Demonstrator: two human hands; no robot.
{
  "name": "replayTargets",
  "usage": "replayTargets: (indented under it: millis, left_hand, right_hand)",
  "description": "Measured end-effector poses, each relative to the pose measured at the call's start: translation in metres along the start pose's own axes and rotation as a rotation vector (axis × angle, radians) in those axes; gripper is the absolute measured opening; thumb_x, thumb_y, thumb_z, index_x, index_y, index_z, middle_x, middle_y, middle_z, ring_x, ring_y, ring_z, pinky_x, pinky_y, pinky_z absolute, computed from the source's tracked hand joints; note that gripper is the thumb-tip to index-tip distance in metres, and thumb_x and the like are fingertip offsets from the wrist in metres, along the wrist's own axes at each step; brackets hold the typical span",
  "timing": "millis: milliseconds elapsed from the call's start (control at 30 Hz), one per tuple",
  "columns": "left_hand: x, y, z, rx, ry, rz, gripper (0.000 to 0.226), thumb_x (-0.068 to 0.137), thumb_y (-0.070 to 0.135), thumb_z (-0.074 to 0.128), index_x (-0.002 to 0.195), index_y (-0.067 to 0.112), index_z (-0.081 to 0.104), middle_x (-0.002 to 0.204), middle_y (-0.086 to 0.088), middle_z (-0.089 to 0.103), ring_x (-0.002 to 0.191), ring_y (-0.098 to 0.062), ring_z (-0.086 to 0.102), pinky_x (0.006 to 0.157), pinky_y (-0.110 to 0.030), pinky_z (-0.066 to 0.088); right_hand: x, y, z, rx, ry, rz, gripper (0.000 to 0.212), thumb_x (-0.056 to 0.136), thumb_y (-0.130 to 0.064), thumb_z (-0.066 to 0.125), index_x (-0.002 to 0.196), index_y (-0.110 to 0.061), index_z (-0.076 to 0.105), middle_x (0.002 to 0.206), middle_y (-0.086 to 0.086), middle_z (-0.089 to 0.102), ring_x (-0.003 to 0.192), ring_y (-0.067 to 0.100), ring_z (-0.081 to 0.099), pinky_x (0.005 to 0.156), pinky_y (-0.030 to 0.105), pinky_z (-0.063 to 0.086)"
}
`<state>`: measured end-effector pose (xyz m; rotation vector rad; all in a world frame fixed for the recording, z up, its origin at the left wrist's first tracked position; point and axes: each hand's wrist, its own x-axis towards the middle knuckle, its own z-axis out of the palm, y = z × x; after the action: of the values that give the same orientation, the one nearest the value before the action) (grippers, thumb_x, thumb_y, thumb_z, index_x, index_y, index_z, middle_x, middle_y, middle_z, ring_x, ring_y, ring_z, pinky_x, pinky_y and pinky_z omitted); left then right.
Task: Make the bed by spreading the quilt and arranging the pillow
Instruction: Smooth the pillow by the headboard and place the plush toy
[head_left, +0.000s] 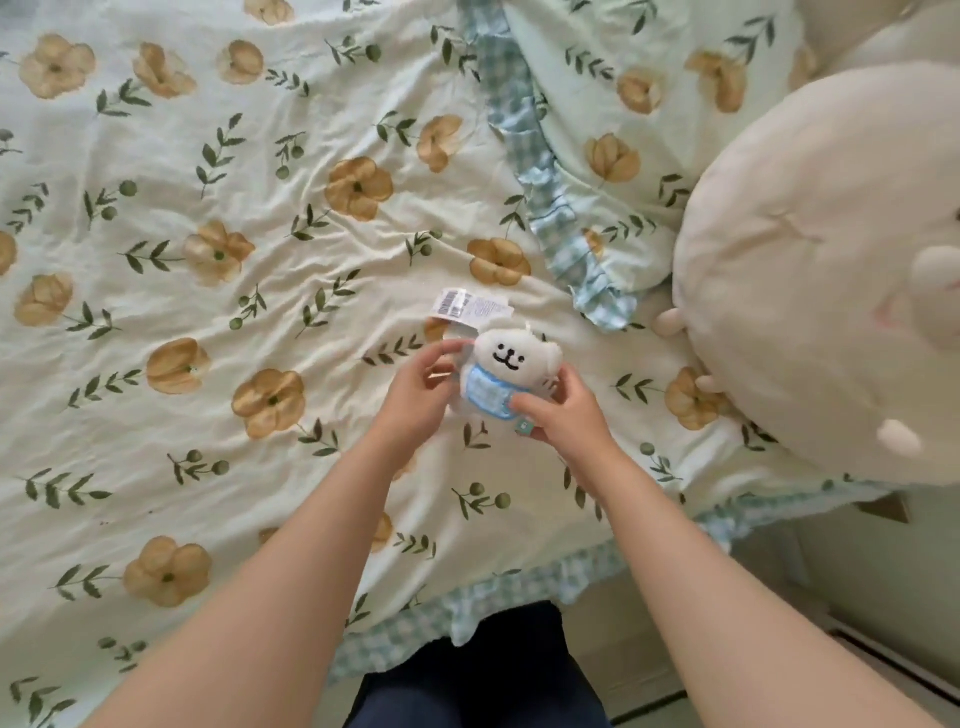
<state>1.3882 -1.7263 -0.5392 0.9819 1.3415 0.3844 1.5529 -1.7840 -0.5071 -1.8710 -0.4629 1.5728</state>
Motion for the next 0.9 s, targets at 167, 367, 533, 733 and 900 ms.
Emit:
replayTargets:
  millis: [167, 367, 533, 733, 900]
  left_hand:
    - [0.004, 0.022, 0.083, 0.172, -0.139, 0.089, 0.029, 0.095, 0.009, 0.055, 0.112, 0.031, 0.064, 0.115, -0.003, 0.063, 0.100, -0.014, 0.062, 0.077, -0.027, 0.054]
    - [0.003, 0.050, 0.162, 0.303, -0.306, 0.202, 0.030, 0.097, 0.008, 0.050, 0.117, 0.027, 0.063, 0.115, 0.008, 0.062, 0.104, -0.005, 0.056, 0.079, -0.014, 0.044]
    - [0.009, 0.051, 0.196, 0.441, -0.442, 0.176, 0.039, 0.099, 0.006, 0.045, 0.133, 0.026, 0.052, 0.126, 0.003, 0.048, 0.114, -0.008, 0.046, 0.090, -0.016, 0.043]
    - [0.027, 0.057, 0.219, 0.517, -0.376, 0.264, 0.051, 0.094, 0.001, 0.053, 0.137, 0.028, 0.050, 0.120, -0.006, 0.038, 0.114, -0.020, 0.047, 0.104, -0.028, 0.041]
    - [0.042, 0.055, 0.231, 0.531, -0.446, 0.233, 0.060, 0.093, -0.009, 0.044, 0.142, 0.025, 0.044, 0.134, -0.009, 0.039, 0.125, -0.022, 0.047, 0.098, -0.027, 0.046]
  right_hand:
    - [-0.016, 0.027, -0.075, 0.043, 0.188, -0.019, 0.053, 0.075, -0.003, 0.076, 0.115, -0.028, 0.054, 0.120, 0.002, 0.061, 0.109, 0.018, 0.061, 0.091, 0.045, 0.055]
    - [-0.036, 0.040, -0.132, 0.208, 0.458, -0.094, 0.061, 0.075, 0.005, 0.073, 0.124, -0.024, 0.049, 0.120, -0.001, 0.058, 0.095, 0.003, 0.063, 0.074, 0.015, 0.056]
    - [-0.032, 0.057, -0.151, 0.140, 0.576, -0.053, 0.053, 0.082, -0.012, 0.072, 0.129, -0.015, 0.050, 0.121, -0.002, 0.060, 0.109, 0.013, 0.060, 0.089, 0.026, 0.054]
    - [-0.013, 0.051, -0.151, 0.167, 0.665, -0.148, 0.047, 0.087, -0.009, 0.066, 0.130, -0.015, 0.047, 0.121, 0.002, 0.061, 0.109, 0.017, 0.062, 0.094, 0.031, 0.051]
    - [0.010, 0.057, -0.165, 0.146, 0.721, -0.167, 0.055, 0.089, 0.000, 0.060, 0.139, -0.012, 0.041, 0.140, 0.005, 0.052, 0.127, 0.017, 0.052, 0.103, 0.024, 0.042]
